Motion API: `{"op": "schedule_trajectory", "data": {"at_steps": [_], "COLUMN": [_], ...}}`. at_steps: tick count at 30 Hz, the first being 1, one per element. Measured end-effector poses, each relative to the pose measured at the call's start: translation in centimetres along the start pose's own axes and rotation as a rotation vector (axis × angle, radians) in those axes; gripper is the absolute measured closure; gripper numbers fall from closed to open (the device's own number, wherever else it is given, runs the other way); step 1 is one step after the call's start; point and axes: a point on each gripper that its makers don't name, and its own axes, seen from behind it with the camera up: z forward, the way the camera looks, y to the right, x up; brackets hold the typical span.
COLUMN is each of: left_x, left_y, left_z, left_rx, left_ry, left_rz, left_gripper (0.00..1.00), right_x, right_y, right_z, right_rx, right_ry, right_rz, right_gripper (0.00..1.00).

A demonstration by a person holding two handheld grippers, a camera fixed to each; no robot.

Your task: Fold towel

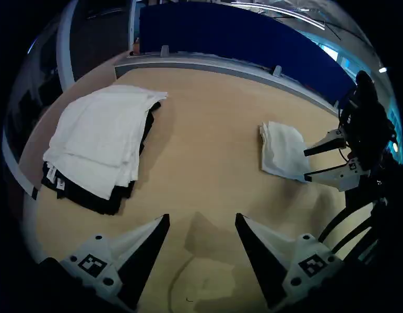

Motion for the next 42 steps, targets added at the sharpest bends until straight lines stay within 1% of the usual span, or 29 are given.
{"op": "schedule_trajectory", "data": {"at_steps": [5, 8, 12, 15, 18, 21, 27, 29, 32, 35, 38, 42], "left_x": [-0.1, 0.0, 0.0, 0.1, 0.1, 0.1, 0.0, 0.1, 0.2, 0.2, 0.3, 0.2], "left_y": [0.0, 0.0, -0.1, -0.2, -0.2, -0.1, -0.2, -0.2, -0.2, -0.2, -0.2, -0.2], "left_z": [0.0, 0.0, -0.1, -0.1, -0.1, -0.1, 0.0, 0.1, 0.1, 0.1, 0.1, 0.1], "left_rx": [-0.001, 0.0, 0.0, 0.0, 0.0, -0.001, 0.0, -0.001, -0.002, -0.003, -0.003, -0.003], "left_ry": [-0.001, -0.001, 0.0, 0.0, 0.001, 0.0, 0.0, 0.0, 0.001, 0.001, 0.002, 0.002], "left_rz": [0.003, 0.003, 0.0, -0.002, -0.002, 0.0, 0.001, 0.0, 0.0, -0.001, -0.003, -0.005], "left_gripper": [0.07, 0.07, 0.07, 0.07, 0.07, 0.07, 0.07, 0.07, 0.07, 0.07, 0.07, 0.07], "right_x": [-1.1, -1.9, -2.9, -3.5, -3.9, -4.3, -4.6, -4.8, -5.0, -5.4, -5.9, -6.4], "right_y": [0.5, 0.9, 1.1, 0.9, 0.6, 0.4, 0.5, 0.7, 1.1, 1.3, 1.2, 1.1], "right_z": [-0.7, -0.9, -1.1, -1.0, -0.9, -0.9, -1.0, -1.0, -0.9, -0.7, -0.5, -0.3], "right_rx": [-0.039, -0.072, -0.114, -0.128, -0.136, -0.145, -0.166, -0.172, -0.191, -0.203, -0.201, -0.196], "right_ry": [-0.007, -0.011, -0.015, -0.011, -0.011, -0.017, -0.027, -0.032, -0.038, -0.046, -0.056, -0.062], "right_rz": [0.02, 0.054, 0.135, 0.193, 0.23, 0.243, 0.242, 0.245, 0.25, 0.252, 0.259, 0.274], "right_gripper": [0.0, 0.0, 0.0, 0.0, 0.0, 0.0, 0.02, 0.05, 0.12, 0.21, 0.31, 0.48]}}
